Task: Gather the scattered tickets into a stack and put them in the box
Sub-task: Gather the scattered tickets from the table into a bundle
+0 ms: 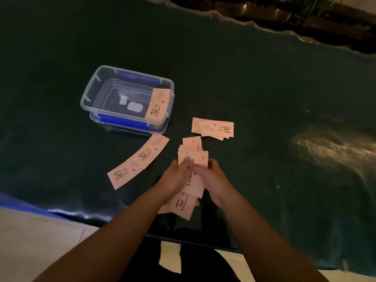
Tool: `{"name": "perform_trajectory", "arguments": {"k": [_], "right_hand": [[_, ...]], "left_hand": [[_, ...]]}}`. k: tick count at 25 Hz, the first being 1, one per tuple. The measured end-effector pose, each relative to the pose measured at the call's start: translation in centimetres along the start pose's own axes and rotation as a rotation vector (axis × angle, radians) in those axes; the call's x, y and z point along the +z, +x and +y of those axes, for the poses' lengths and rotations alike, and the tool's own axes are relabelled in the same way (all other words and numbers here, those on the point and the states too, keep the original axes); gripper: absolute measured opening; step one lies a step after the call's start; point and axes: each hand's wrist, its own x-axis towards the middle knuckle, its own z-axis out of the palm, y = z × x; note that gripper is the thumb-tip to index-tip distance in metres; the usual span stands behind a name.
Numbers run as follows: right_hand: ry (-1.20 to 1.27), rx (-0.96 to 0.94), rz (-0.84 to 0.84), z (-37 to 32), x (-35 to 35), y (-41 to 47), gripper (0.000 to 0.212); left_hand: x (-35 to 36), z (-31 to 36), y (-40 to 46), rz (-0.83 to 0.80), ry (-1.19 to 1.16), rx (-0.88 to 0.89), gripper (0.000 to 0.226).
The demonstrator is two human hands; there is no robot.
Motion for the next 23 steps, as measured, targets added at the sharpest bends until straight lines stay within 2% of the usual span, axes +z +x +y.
{"name": "perform_trajectory", "arguments": {"k": [3,6,9,10,12,14,17,23], "right_hand": [[0.188,0.044,-0.051,1.1,0.8,-1.4,0.044],[0.282,0.062,-0.047,2.7,1.5,-2.8,0.031],[0.383,0.116,0.075,4.7,2.6,-4.2,0.026],[0.408,0.14,0.127,5.4,2.9,-4.5,0.024],[0.442,0.169,0.212,6.6,3.6,-5.4,0.024],[0.482,0.179,0.278,7.4,4.7,-6.2,0.025],[0.577,0.185,0.352,8.1,6.4,-7.1,0.027],[0.657,0.156,0.481,8.1,9.9,-6.3,0.033]], "left_hand": [[-0.8,-1.4,-0.6,-0.048,0.011,0.093,0.048],[-2.5,-1.9,-0.6,-0.012,0.197,0.25,0.051],[-5.8,-2.0,1.3,0.37,0.564,0.343,0.046],[-6.9,-1.7,1.9,0.478,0.677,0.322,0.057],[-8.9,-1.2,3.1,0.563,0.82,0.238,0.079],[-10.4,-1.0,4.1,0.566,0.905,0.179,0.087],[-11.3,-1.1,5.0,0.537,0.992,0.188,0.086],[-12.5,-0.4,5.0,0.363,0.874,0.103,0.082]]}}
